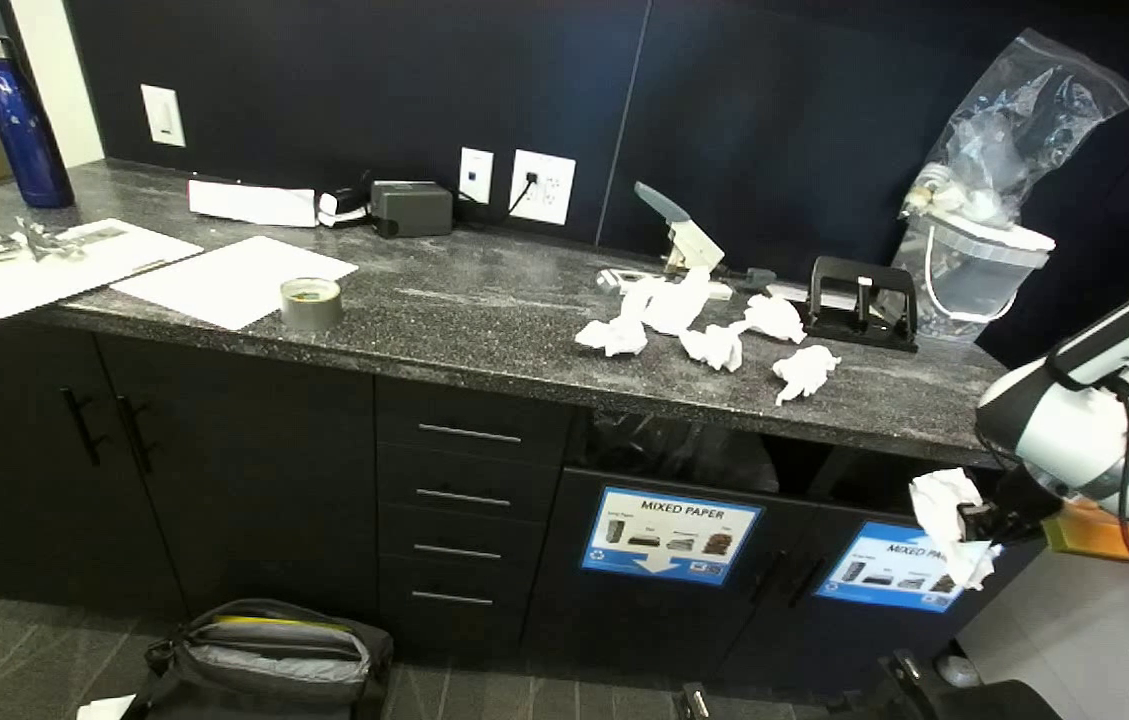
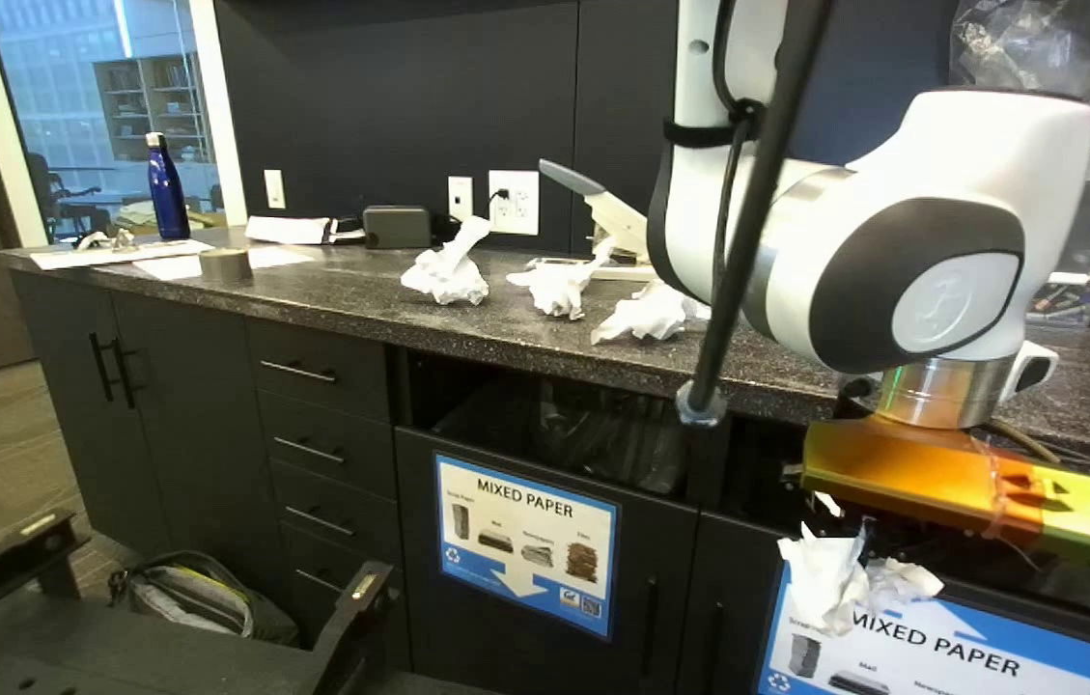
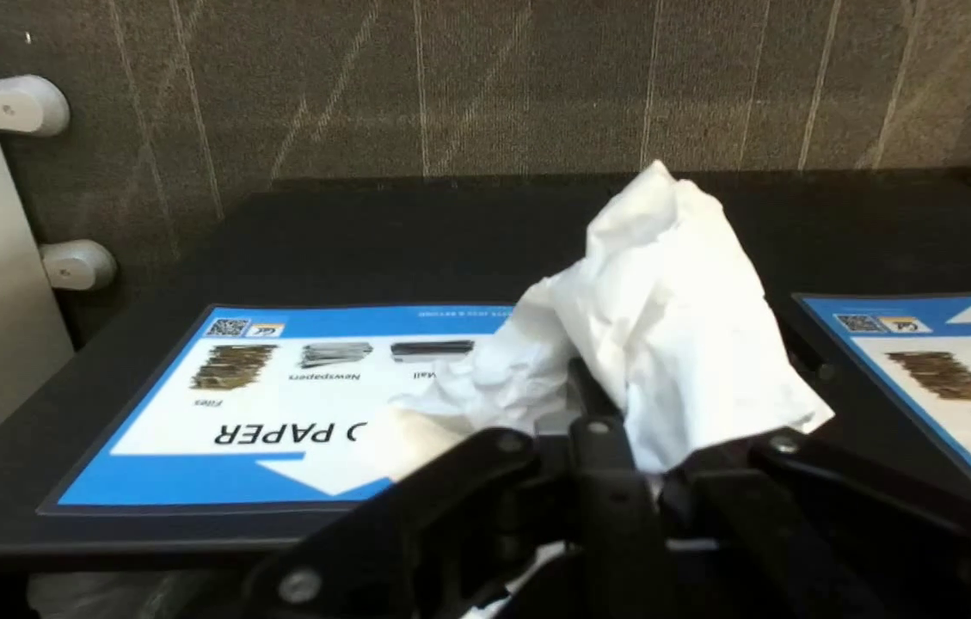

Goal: Put the papers on the countertop in the trash cans

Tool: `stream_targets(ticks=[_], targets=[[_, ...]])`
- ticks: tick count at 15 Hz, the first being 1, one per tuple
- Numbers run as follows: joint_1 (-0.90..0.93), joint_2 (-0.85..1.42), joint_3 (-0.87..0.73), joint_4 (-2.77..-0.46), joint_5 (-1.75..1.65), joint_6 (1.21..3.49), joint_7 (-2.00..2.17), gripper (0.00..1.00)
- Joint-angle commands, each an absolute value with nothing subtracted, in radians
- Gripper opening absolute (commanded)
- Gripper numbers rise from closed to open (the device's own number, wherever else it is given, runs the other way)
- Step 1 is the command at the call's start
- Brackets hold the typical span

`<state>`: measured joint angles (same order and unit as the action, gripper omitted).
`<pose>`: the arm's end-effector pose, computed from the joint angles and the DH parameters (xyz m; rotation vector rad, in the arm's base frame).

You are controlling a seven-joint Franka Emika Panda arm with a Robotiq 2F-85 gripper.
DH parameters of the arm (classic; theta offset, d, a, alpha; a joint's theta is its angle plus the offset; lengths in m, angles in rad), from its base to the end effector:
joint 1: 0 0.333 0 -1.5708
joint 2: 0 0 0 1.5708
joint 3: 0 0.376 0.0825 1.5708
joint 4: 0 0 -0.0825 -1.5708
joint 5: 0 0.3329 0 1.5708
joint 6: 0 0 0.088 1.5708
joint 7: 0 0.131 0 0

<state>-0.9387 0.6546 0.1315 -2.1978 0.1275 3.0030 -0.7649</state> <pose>0.3895 -0.4233 0.1712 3.0808 -0.3098 0.2808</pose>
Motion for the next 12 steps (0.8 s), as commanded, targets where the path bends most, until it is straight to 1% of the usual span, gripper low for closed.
stream_targets(ticks=[1,7,12], targets=[[-1.002,0.729,0.206,-2.123,0.087,3.08,-0.745,0.04],[-1.011,0.846,0.221,-2.053,-0.018,3.25,-0.637,0.04],[-1.109,0.932,0.3,-2.02,-0.188,3.385,-0.477,0.04]])
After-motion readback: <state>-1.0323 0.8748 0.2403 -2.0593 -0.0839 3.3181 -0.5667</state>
